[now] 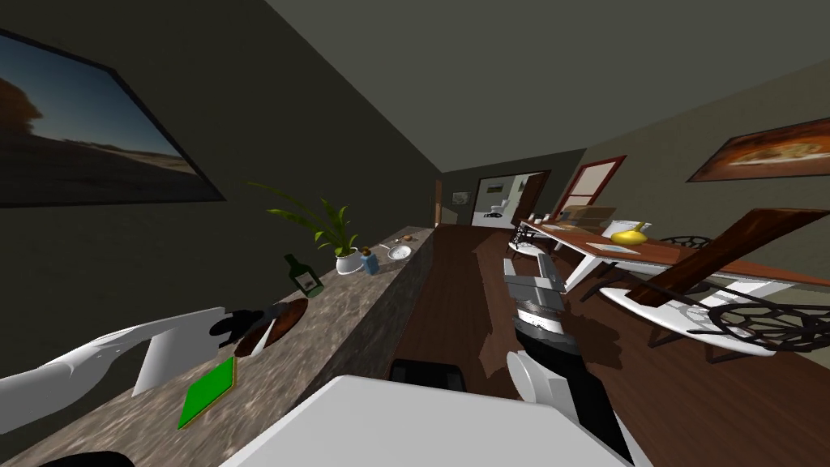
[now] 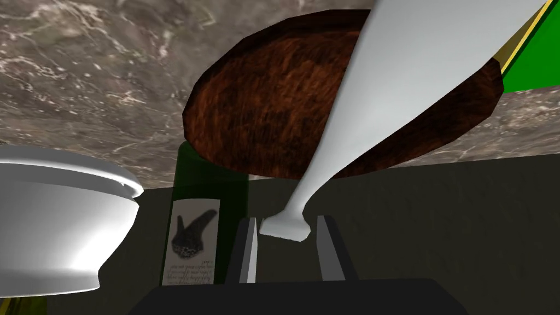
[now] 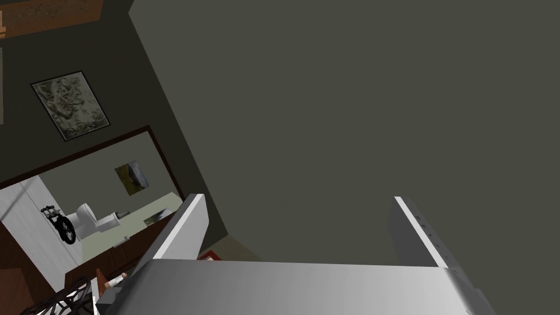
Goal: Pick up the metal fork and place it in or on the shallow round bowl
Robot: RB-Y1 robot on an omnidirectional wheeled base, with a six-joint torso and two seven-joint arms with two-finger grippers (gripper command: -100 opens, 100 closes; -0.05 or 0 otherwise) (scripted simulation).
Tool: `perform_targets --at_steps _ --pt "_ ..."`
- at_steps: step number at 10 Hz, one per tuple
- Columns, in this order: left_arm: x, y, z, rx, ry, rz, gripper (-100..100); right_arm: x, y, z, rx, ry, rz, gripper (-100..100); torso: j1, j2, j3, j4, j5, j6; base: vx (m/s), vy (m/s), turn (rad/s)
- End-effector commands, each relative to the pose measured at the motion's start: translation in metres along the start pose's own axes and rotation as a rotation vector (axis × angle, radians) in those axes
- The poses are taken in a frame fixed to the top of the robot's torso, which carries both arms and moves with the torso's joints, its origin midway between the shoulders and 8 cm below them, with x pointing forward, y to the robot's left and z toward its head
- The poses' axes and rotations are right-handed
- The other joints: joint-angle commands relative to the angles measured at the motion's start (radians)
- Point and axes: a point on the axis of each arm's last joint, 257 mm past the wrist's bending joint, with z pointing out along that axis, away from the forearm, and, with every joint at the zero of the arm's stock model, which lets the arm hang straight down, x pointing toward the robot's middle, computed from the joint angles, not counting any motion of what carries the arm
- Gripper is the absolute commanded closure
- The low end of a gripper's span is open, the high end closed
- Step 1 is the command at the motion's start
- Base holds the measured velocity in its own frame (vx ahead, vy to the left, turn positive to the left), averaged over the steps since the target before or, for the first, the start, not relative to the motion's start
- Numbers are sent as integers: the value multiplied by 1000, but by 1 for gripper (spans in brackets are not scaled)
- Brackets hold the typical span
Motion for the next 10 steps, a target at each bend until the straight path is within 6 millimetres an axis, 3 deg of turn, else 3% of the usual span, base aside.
perform_targets --at_steps 1,2,3,4,8,9,10 --pt "1 9 1 -17 10 -22 100 0 0 0 0 0 0 0 0 0 0 0 0 0 5 122 -50" --pt "1 17 1 -32 17 -37 100 0 0 0 0 0 0 0 -1 1 0 0 0 0 13 131 -79" --pt "1 13 0 -23 13 -25 100 0 0 0 0 0 0 0 -1 1 1 0 -1 -1 8 66 -20" --pt "1 14 0 -25 13 -28 -100 0 0 0 0 0 0 0 -6 1 1 0 -1 0 1 13 1" --pt "1 14 0 -25 13 -28 -100 0 0 0 0 0 0 0 -12 2 1 0 -2 0 0 1 0" --pt "1 14 0 -25 13 -28 0 0 0 0 0 0 0 0 -12 2 1 0 -3 0 0 0 0" --pt "-11 -9 -5 -8 9 -16 -100 0 0 0 0 0 0 0 -12 2 1 0 -3 0 -9 26 153"
